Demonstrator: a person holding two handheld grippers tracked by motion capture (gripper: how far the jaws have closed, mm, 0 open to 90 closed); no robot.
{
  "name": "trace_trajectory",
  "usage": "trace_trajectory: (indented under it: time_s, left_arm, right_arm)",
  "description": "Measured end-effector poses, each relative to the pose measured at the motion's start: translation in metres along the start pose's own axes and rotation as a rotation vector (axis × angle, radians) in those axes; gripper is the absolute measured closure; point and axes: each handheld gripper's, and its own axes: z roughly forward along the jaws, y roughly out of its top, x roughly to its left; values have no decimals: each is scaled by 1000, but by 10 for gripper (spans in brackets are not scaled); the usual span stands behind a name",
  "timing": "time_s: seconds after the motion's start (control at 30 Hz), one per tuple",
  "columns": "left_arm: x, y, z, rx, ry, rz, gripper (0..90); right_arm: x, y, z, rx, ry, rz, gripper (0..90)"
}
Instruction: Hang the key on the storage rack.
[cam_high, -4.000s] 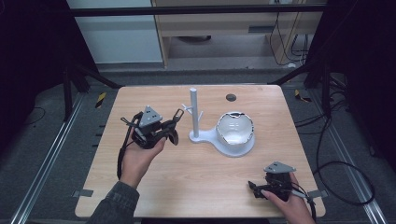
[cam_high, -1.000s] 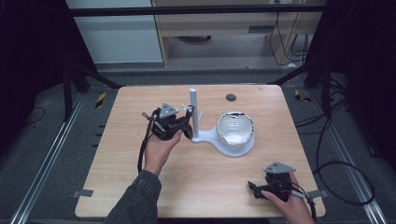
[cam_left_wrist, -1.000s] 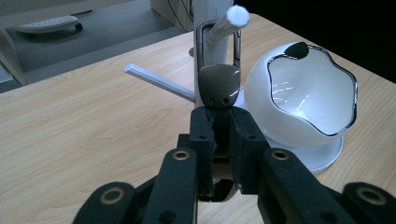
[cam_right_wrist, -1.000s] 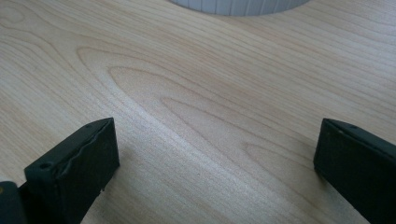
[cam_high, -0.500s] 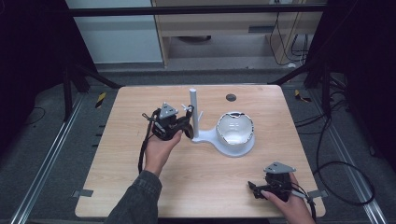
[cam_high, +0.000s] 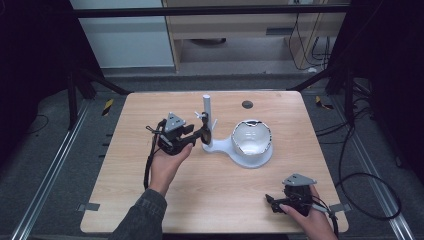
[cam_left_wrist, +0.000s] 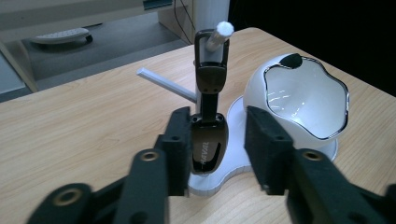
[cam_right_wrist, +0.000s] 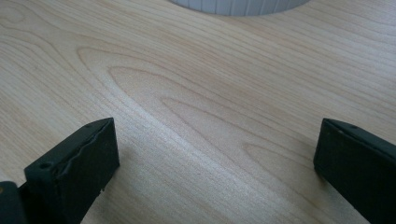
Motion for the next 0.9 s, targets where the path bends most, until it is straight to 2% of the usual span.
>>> trace_trajectory:
  time_s: [0.07,0.4,0.5,0.6,0.77,0.9]
  left_arm:
    - [0,-1,-3,-6,13,-13,520]
    - [0,-6,-14,5,-3,-3,364]
    - [-1,-8,-14,46,-6,-4,286]
    - [-5,-10,-15,94,26,-2,141]
    - [-11,-16,-22,137,10,13,80]
    - [-12,-21,-28,169,-7,44,56]
  right_arm:
    - [0,0,0,0,0,0,4]
    - [0,0,0,0,0,0,4]
    - [0,0,0,-1,-2,-1,4]
    - [0,0,0,-2,-2,-2,4]
    - [0,0,0,-1,-2,-2,4]
    - [0,0,0,-2,-2,-3,4]
